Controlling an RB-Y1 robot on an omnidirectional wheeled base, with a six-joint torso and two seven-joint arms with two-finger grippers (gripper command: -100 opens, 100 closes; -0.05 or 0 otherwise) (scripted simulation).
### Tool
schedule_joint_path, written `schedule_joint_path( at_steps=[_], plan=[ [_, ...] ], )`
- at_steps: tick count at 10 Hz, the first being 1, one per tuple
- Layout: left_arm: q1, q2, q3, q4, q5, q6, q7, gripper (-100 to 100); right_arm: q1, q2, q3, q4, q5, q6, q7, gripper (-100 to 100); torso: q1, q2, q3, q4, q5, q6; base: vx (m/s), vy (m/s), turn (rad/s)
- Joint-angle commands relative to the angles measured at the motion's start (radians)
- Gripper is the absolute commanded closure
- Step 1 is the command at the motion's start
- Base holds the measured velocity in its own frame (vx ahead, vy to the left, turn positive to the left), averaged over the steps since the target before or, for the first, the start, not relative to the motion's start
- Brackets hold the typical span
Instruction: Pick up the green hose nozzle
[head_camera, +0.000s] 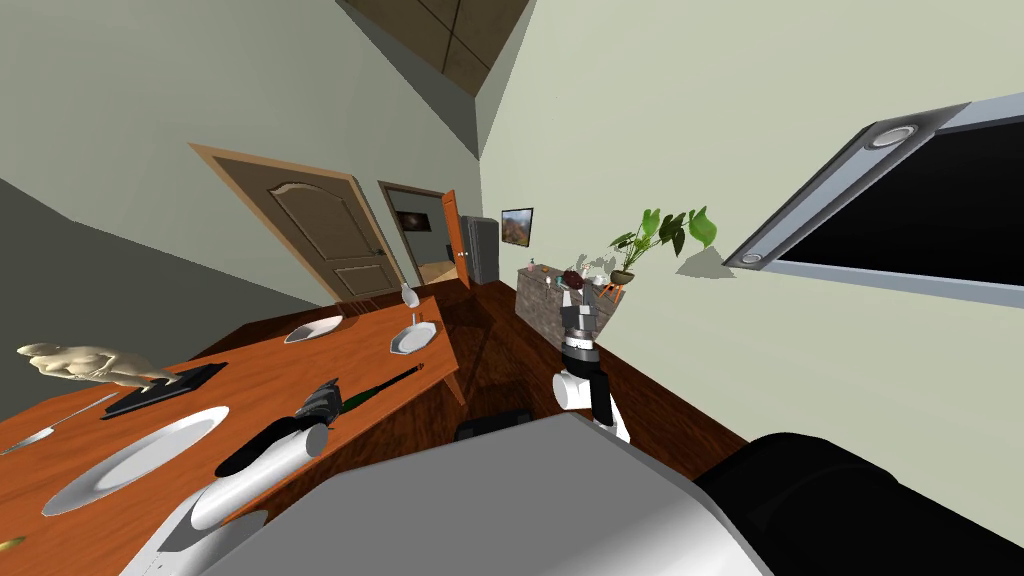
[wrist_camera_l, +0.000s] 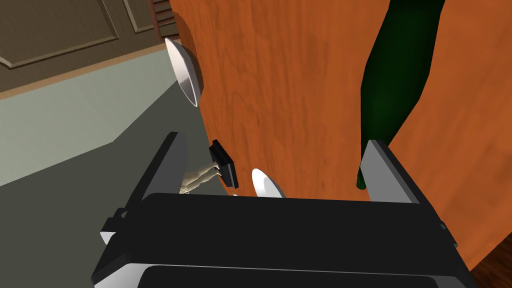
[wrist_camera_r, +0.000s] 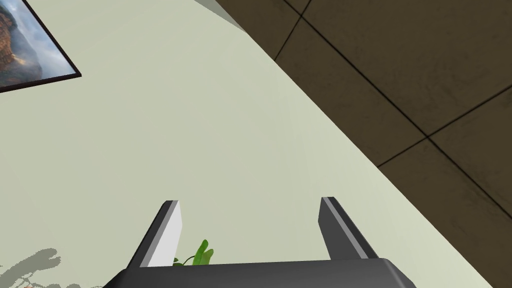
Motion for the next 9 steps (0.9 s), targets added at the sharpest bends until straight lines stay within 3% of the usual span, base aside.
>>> schedule_joint_path(
  at_steps=[1,2,5,8,9],
  plan=[
    [-0.014,0.006,0.008,0.028,0.0,0.018,0.002,-100,0.0,0.0,0.0,0.0,0.0,0.0,0.0,0,0.0,0.0,0.0,0.0,0.0,0.0,0.056,-0.01,-0.006],
    [-0.033,0.011,0.023,0.067,-0.002,0.048,0.006,-100,0.0,0.0,0.0,0.0,0.0,0.0,0.0,0,0.0,0.0,0.0,0.0,0.0,0.0,0.058,-0.014,-0.012],
    [-0.051,0.015,0.037,0.104,-0.004,0.077,0.009,-100,0.0,0.0,0.0,0.0,0.0,0.0,0.0,0,0.0,0.0,0.0,0.0,0.0,0.0,0.057,-0.003,-0.007],
    [-0.1,0.027,0.074,0.196,-0.009,0.154,0.02,-100,0.0,0.0,0.0,0.0,0.0,0.0,0.0,0,0.0,-0.002,-0.001,0.0,0.0,0.0,0.08,-0.008,-0.013],
    [-0.1,0.027,0.074,0.202,-0.009,0.154,0.02,-100,0.0,0.0,0.0,0.0,0.0,0.0,0.0,0,0.0,-0.002,-0.001,-0.001,0.0,0.0,0.064,-0.009,-0.002]
  ],
)
